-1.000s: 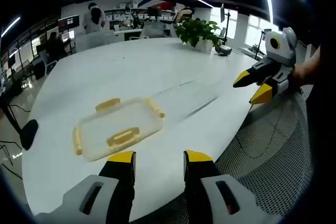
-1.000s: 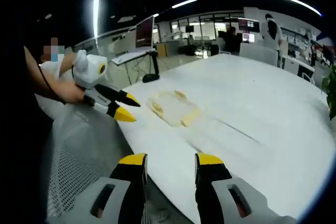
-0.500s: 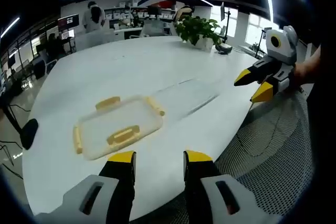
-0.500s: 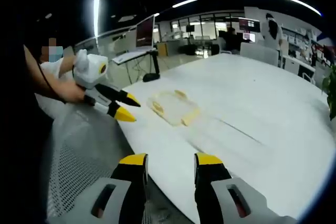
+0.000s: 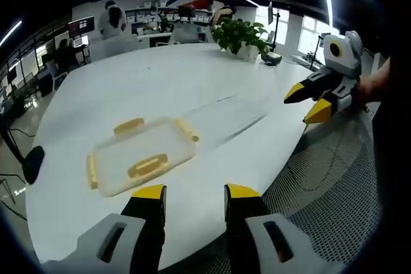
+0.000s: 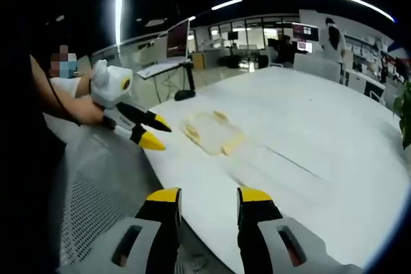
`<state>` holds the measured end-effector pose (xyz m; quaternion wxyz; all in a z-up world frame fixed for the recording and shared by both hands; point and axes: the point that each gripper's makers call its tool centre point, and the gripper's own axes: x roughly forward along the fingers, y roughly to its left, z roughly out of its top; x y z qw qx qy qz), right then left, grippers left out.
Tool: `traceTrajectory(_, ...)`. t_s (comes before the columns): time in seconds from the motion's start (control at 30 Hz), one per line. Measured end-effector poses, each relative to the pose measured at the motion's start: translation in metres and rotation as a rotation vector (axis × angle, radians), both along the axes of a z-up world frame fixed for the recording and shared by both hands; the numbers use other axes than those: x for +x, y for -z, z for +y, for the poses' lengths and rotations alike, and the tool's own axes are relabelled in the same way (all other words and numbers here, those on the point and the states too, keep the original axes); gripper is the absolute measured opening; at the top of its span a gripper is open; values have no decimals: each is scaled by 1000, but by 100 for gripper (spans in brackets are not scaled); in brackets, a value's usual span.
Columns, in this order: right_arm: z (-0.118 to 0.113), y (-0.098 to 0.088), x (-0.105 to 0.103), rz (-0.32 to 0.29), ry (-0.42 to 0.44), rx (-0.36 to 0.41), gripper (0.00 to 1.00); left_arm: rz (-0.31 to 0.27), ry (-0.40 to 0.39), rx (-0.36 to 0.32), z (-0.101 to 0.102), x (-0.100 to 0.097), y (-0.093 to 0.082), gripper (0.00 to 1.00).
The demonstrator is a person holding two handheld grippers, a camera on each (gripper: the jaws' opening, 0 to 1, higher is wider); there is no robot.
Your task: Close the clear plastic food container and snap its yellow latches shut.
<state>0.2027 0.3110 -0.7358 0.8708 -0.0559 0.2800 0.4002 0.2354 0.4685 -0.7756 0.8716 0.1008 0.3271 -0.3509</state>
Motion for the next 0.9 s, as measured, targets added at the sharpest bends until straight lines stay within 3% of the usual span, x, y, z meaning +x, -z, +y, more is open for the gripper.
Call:
traceTrajectory(0.23, 3, 0, -3, 5, -22, 4, 34, 2, -2, -19, -1, 1, -3, 35)
traceTrajectory(0.33, 6, -3, -3, 2, -37, 18, 35, -49, -18, -50, 0, 9, -16, 35)
traceTrajectory(0.4, 5, -4, -2, 6, -35, 30, 36, -37, -13, -72, -2, 9, -19, 39)
traceTrajectory(0.43, 4, -4, -1, 20, -25, 32, 37, -4, 3, -77, -4, 6, -16, 41)
traceTrajectory(0.63, 0, -12, 7, 17, 4, 72, 39, -38, 76, -31, -10, 1, -19, 37)
traceTrajectory(0.9, 6, -21, 18, -36, -21, 55, 38, -15, 55, -86, -10, 11, -23, 39)
